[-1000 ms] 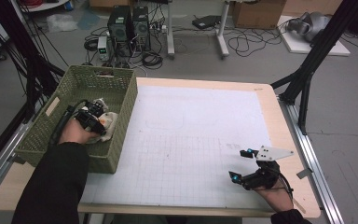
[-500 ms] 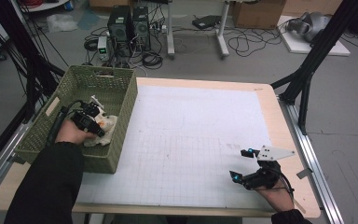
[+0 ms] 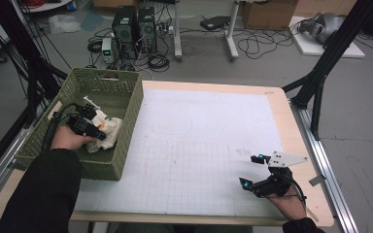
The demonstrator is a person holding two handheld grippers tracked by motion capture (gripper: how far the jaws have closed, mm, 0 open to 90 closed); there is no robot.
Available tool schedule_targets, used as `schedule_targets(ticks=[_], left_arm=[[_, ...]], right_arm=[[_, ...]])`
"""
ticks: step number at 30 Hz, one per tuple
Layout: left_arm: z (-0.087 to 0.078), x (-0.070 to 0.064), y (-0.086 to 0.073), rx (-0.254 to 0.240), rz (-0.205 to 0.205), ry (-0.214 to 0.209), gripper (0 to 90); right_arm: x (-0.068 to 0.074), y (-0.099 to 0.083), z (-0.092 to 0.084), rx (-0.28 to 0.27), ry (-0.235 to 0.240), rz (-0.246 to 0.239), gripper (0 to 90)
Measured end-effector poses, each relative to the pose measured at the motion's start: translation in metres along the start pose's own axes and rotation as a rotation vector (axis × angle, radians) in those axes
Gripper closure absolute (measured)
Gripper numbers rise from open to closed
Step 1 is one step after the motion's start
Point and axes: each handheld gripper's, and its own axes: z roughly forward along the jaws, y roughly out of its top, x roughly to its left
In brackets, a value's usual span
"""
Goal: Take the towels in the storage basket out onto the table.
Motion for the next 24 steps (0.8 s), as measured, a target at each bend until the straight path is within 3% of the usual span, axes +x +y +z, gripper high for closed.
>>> schedule_targets(ticks=[4, 8, 9, 24], left_arm=[[-0.008, 0.005, -0.002, -0.042, -0.035, -0.020, 79.3], [-0.014, 0.009, -0.005, -0.068, -0.063, -0.010, 79.1], [-0.018, 0.010, -0.006, -0.096, -0.081, -0.022, 79.1], [-0.029, 0.014, -0.011, -0.196, -0.147, -0.138, 78.9]], right_arm=[[0.000, 0.000, 0.000, -0.003, 0.000, -0.002, 4.0], [0.000, 0.000, 0.000, -0.004, 0.001, 0.000, 4.0], [0.000, 0.000, 0.000, -0.004, 0.000, 0.001, 4.0], [0.000, 0.001, 0.000, -0.013, -0.007, -0.001, 4.0]])
